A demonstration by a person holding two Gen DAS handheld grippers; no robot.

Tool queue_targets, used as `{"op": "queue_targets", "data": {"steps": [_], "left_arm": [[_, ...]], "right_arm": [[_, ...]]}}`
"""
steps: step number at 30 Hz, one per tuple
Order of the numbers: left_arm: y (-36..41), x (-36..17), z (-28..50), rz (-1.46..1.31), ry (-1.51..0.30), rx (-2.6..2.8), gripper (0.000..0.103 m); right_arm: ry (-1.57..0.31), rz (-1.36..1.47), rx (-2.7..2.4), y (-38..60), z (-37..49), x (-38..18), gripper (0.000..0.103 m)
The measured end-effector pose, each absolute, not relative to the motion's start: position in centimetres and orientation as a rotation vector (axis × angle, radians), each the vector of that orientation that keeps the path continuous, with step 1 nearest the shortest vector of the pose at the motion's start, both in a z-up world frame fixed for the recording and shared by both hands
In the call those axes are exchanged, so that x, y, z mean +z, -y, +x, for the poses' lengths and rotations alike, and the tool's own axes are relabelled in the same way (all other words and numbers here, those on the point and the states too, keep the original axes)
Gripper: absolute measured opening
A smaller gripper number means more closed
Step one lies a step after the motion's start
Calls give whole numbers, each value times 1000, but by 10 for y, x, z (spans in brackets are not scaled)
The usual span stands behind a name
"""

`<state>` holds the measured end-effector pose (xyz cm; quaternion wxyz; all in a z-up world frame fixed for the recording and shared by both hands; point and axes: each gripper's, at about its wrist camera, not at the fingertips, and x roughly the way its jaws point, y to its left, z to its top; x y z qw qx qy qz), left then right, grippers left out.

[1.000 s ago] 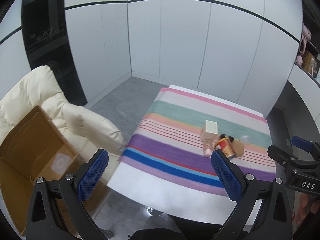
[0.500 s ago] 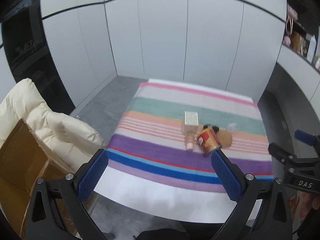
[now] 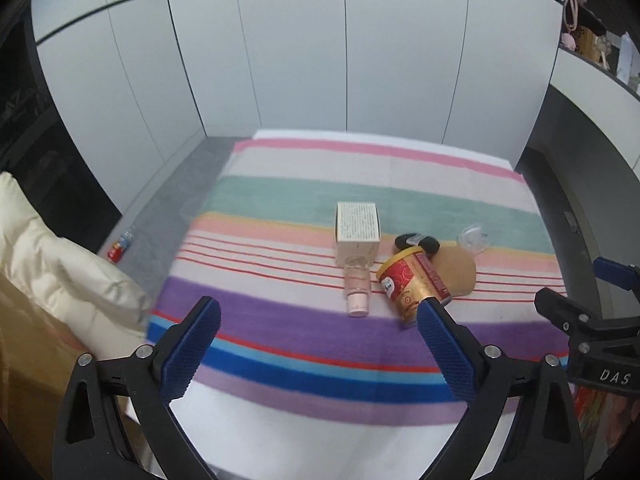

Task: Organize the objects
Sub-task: 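Move both tools back toward the remaining objects on the cloth, then grasp the pink-capped glass bottle with left tool while right tool grasps the tan sponge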

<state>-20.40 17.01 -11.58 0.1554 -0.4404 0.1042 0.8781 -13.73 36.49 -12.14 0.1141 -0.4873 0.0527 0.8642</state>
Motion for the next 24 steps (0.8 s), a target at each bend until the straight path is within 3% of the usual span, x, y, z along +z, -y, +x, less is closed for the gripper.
{"op": "queue_targets", "data": {"steps": [8,17,24], "left_arm": [[-182,-174,-232,-1372,-316,2477,87],[-197,-210,-250,-1391,-334,2429,86],[-196,-223,-267,-1429,-269,2402,68]], "right_arm": [[-189,-1477,2514,-378,-168,-169,103],[-195,-1557,2502,-380,-192,-218,98],[-183,-1562,2527,-368,-209,-235,97]]}}
